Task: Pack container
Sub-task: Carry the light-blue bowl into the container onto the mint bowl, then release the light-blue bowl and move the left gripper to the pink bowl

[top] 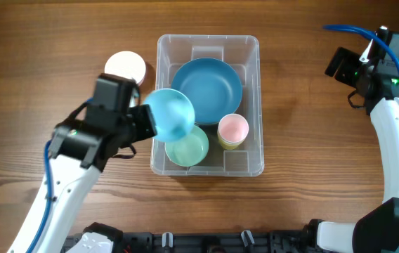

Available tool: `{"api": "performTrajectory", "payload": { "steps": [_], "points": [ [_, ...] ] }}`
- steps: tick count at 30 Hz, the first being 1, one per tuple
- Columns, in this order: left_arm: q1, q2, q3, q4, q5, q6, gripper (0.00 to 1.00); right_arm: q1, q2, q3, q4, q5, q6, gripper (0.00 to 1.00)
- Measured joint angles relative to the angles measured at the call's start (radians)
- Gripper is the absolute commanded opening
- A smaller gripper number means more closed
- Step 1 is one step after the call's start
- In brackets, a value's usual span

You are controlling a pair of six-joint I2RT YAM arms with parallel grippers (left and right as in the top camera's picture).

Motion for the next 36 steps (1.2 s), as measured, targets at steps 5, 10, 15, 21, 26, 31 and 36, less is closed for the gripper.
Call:
{"api": "performTrajectory", "payload": {
  "steps": [5, 10, 15, 21, 26, 31, 36],
  "points": [
    [-0.121, 0.095, 0.000, 0.000, -0.003, -0.007, 0.04, 0.000, 0.000, 0.000, 0.000, 0.000, 0.000, 1.00],
    [-0.167, 0.158, 0.000, -0.014, -0.001, -0.021, 0.05, 0.000, 0.000, 0.000, 0.000, 0.000, 0.000, 1.00],
    [-0.170, 0.169, 0.000, -0.037, -0.002, -0.031, 0.47, 0.000, 0.000, 0.000, 0.000, 0.000, 0.000, 1.00],
    [-0.170, 0.169, 0.000, -0.024, -0.005, -0.042, 0.57, 0.000, 0.000, 0.000, 0.000, 0.000, 0.000, 1.00],
    [-0.148, 0.169, 0.013, -0.018, -0.068, -0.043, 0.59, 0.000, 0.000, 0.000, 0.000, 0.000, 0.000, 1.00],
    [-0.031, 0.169, 0.050, 0.104, -0.141, -0.044, 0.56, 0.000, 0.000, 0.000, 0.000, 0.000, 0.000, 1.00],
    [0.136, 0.169, 0.055, 0.225, -0.169, -0.043, 0.57, 0.000, 0.000, 0.000, 0.000, 0.000, 0.000, 1.00]
  ]
}}
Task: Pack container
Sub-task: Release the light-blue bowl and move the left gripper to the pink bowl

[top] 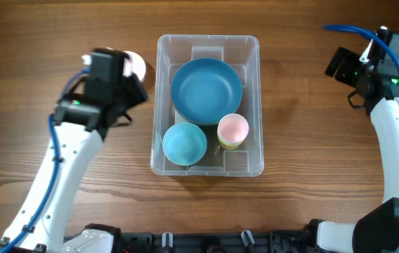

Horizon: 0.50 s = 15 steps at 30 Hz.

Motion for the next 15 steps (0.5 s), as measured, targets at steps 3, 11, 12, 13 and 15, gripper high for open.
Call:
{"api": "performTrajectory", "payload": {
  "steps": [3, 11, 12, 13, 15],
  "points": [
    [0.098, 0.012, 0.002, 0.056, -0.004, -0.001, 0.66, 0.000, 0.000, 0.000, 0.000, 0.000, 0.000, 1.00],
    [0.233, 0.216, 0.005, 0.196, 0.011, -0.054, 0.66, 0.000, 0.000, 0.000, 0.000, 0.000, 0.000, 1.00],
    [0.236, 0.246, 0.005, 0.225, 0.023, -0.057, 0.66, 0.000, 0.000, 0.000, 0.000, 0.000, 0.000, 1.00],
    [0.238, 0.288, 0.005, 0.259, 0.043, -0.064, 0.65, 0.000, 0.000, 0.000, 0.000, 0.000, 0.000, 1.00],
    [0.238, 0.374, 0.005, 0.322, 0.084, -0.090, 0.64, 0.000, 0.000, 0.000, 0.000, 0.000, 0.000, 1.00]
  ]
}}
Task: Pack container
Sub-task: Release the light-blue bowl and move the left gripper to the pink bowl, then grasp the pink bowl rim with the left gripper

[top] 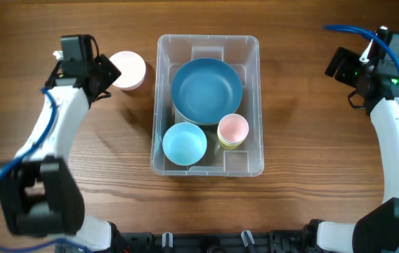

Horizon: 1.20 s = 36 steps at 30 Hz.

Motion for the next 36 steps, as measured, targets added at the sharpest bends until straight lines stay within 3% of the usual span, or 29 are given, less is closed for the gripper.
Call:
{"api": "performTrajectory", "payload": {
  "steps": [12, 14, 15, 16, 18, 28, 36],
  "points": [
    [0.000, 0.185, 0.001, 0.121, 0.051, -0.072, 0.56, 0.000, 0.000, 0.000, 0.000, 0.000, 0.000, 1.00],
    [0.000, 0.205, 0.001, 0.128, 0.051, -0.072, 0.47, 0.000, 0.000, 0.000, 0.000, 0.000, 0.000, 1.00],
    [0.000, 0.214, 0.001, 0.130, 0.051, -0.079, 0.37, 0.000, 0.000, 0.000, 0.000, 0.000, 0.000, 1.00],
    [0.000, 0.225, 0.001, 0.132, 0.051, -0.077, 0.17, 0.000, 0.000, 0.000, 0.000, 0.000, 0.000, 1.00],
    [0.000, 0.235, 0.001, 0.131, 0.051, -0.087, 0.04, 0.000, 0.000, 0.000, 0.000, 0.000, 0.000, 1.00],
    [0.015, 0.197, 0.001, 0.069, 0.030, -0.080, 0.04, 0.000, 0.000, 0.000, 0.000, 0.000, 0.000, 1.00],
    [0.025, -0.106, 0.001, -0.161, -0.034, -0.026, 0.04, 0.000, 0.000, 0.000, 0.000, 0.000, 0.000, 1.00]
  ]
}}
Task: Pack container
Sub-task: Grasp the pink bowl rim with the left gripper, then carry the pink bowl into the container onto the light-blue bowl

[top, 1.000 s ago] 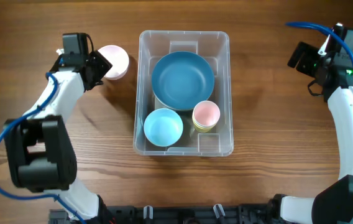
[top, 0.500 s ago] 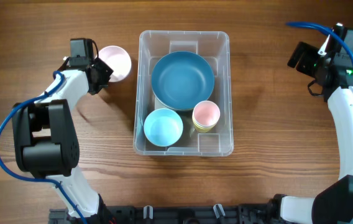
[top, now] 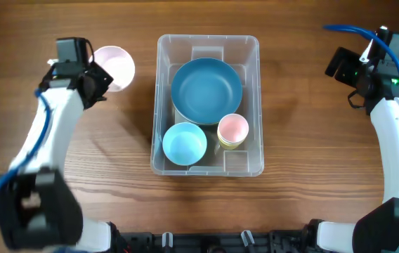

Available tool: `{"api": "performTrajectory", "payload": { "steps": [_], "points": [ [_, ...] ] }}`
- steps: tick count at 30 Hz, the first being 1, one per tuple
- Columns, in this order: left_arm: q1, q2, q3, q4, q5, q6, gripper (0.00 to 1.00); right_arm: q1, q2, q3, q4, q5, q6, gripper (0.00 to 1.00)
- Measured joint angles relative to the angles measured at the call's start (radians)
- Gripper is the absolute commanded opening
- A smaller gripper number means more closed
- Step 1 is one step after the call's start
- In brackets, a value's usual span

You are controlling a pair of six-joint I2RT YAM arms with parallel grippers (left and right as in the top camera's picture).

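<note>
A clear plastic container [top: 208,39] stands in the middle of the table. It holds a large blue bowl [top: 206,86], a small light-blue bowl [top: 184,143] and a pink cup [top: 232,129] nested in a yellow-green one. A pale pink bowl [top: 113,68] is left of the container, its inside showing. My left gripper [top: 100,79] is at that bowl's left rim and looks shut on it. My right gripper [top: 338,63] hangs at the far right, away from everything; its fingers are not clear.
Bare wooden table lies all round the container. The left arm runs down the left side of the table and the right arm down the right edge. A dark rail runs along the front edge.
My left gripper and the pink bowl have both shifted a little to the left, and the bowl now shows its inside. The right arm has not moved.
My left gripper held the light-blue bowl over a green bowl in the container's front left. Then that bowl sat in the green one and the gripper was back beside the pink bowl. Then it was at the bowl's left, and now the bowl has moved with it.
</note>
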Motion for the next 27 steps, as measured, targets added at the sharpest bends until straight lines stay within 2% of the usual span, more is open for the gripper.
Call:
{"api": "performTrajectory", "payload": {
  "steps": [5, 12, 16, 21, 27],
  "points": [
    [-0.055, -0.203, 0.001, -0.184, -0.009, 0.019, 0.04, 0.000, 0.000, 0.000, 0.000, 0.000, 0.000, 1.00],
    [-0.286, -0.334, 0.002, -0.425, -0.011, 0.027, 0.04, 0.000, 0.000, 0.000, 0.000, 0.000, 0.000, 1.00],
    [-0.416, -0.334, 0.002, -0.489, -0.007, 0.027, 0.04, 0.000, 0.000, 0.000, 0.000, 0.000, 0.000, 1.00],
    [-0.555, -0.334, 0.002, -0.497, -0.007, 0.025, 0.04, 0.000, 0.000, 0.000, 0.000, 0.000, 0.000, 1.00],
    [-0.631, -0.334, 0.002, -0.497, -0.007, 0.022, 0.06, 0.000, 0.000, 0.000, 0.000, 0.000, 0.000, 1.00]
  ]
}}
